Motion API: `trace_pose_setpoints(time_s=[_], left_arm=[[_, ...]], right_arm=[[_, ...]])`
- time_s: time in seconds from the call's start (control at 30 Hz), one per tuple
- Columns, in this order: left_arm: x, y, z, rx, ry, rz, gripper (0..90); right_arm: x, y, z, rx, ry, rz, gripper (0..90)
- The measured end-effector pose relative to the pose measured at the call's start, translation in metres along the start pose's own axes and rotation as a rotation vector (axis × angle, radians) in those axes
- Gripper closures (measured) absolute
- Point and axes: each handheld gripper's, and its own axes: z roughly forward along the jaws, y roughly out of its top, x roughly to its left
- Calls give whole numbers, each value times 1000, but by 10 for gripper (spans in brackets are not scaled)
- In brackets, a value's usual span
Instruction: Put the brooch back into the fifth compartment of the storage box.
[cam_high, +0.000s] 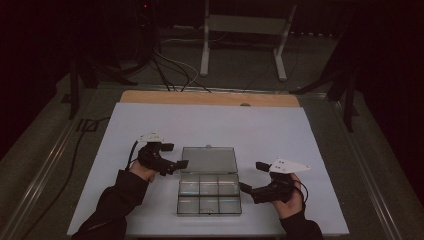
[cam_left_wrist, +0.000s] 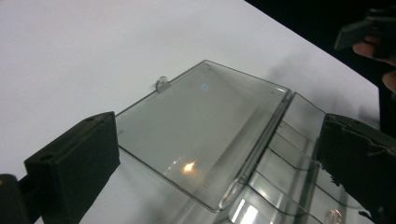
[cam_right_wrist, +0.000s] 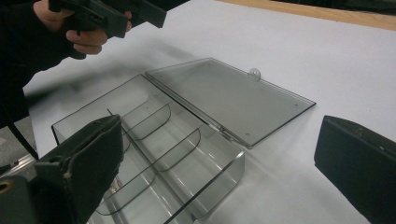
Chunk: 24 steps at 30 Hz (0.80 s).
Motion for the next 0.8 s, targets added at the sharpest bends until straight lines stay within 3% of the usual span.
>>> trace_pose_setpoints(time_s=[0.17,0.47,0.8], left_arm=[[9,-3,5,9,1,-48,15],[14,-7,11,47,69,-95,15],[18,-10,13,62,35,-147,15]], right_arm=[[-1,-1,1,-1,2,-4,9],[-1,-3,3,4,4,-6,9],[1,-3,7,9,27,-2,9]])
